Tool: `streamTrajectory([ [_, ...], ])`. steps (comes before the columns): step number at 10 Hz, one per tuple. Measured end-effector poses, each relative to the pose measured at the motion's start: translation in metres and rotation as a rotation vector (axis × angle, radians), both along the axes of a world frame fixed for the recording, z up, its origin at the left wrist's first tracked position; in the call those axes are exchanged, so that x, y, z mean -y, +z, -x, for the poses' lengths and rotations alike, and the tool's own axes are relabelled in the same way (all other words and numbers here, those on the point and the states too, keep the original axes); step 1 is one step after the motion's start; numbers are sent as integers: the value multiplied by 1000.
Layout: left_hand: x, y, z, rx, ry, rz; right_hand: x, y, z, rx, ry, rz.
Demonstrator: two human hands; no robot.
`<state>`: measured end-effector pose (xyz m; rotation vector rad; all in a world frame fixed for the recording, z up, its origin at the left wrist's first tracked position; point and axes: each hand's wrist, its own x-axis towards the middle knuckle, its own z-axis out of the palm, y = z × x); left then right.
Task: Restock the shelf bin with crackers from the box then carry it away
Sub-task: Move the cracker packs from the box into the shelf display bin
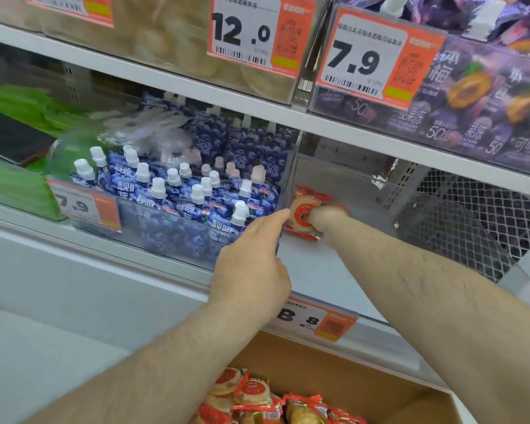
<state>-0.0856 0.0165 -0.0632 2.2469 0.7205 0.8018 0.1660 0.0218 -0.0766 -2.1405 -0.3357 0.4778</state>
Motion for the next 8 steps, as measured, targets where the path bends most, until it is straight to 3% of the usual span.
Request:
streamTrajectory([
  [3, -1, -1, 0, 33, -26, 22, -9, -5, 6, -131, -33, -123],
  [5, -2, 1, 0, 8, -71, 21, 6, 2, 12, -83, -35, -133],
  [6, 2, 5, 2, 12, -51, -64, 22, 9, 25, -107, -100, -142],
  [7, 9, 7, 5, 130, -41, -214, 44, 15, 41, 11, -74, -91],
  [8, 22, 8, 9, 247, -178, -379, 75, 28, 71, 196, -31, -107],
])
